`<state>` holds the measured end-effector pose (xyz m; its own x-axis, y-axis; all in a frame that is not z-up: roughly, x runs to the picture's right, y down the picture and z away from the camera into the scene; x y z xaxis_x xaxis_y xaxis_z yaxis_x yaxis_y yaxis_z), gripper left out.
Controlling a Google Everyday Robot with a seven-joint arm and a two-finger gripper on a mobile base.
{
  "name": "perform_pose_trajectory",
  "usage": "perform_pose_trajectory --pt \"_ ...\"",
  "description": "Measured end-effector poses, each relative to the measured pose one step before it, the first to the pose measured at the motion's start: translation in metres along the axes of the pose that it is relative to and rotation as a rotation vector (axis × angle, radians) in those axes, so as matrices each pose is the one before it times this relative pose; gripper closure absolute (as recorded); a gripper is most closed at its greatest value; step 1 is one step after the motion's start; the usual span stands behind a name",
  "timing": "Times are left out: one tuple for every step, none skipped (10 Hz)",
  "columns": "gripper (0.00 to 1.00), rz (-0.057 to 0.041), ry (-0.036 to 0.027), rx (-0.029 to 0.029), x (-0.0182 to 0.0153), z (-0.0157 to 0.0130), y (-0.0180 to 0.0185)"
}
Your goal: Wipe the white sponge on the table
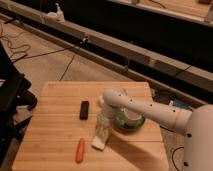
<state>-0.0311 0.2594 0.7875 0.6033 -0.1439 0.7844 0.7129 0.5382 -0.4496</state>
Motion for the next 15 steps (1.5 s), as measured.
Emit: perform_pose_trajectory --pt "1.00 -0.00792 -0.01118 0.00297 -0.00596 0.00543 0.00188" --pt "1.00 -0.00002 -0.01203 -0.00087 -0.00639 0.00590 0.00459" --pt "1.00 0.00906 -0.01120 -0.00195 -0.00549 0.00485 0.00657" --pt "1.00 0.01541 -0.00923 0.00133 -0.00305 0.00324 0.00699" --pt "1.00 0.02892 -0.00593 0.00160 -0.00173 0.00123 0.01208" --pt "1.00 0.03420 0.00183 0.00079 0.00120 -0.00106 0.01354" --pt "1.00 0.02847 0.00702 0.00609 0.00338 -0.00334 0.00868" --pt "1.00 0.03301 0.01418 0.00652 0.00587 -0.00575 0.00884" --pt "1.00 0.03409 0.02218 0.01001 0.00989 -0.01071 0.00833" --pt "1.00 0.02286 0.01951 0.00458 0.00986 -0.01066 0.00519" --pt "1.00 0.01682 0.01421 0.00205 0.00858 -0.00838 0.00199" --pt "1.00 0.00551 0.00727 0.00346 0.00718 -0.00620 -0.00218" --pt "1.00 -0.00460 0.00087 0.00488 0.00719 -0.00452 -0.00747" --pt "1.00 -0.01078 -0.00251 0.00215 0.00228 -0.00082 -0.00744" --pt "1.00 -0.01450 -0.00410 -0.00025 0.00109 0.00042 -0.00848"
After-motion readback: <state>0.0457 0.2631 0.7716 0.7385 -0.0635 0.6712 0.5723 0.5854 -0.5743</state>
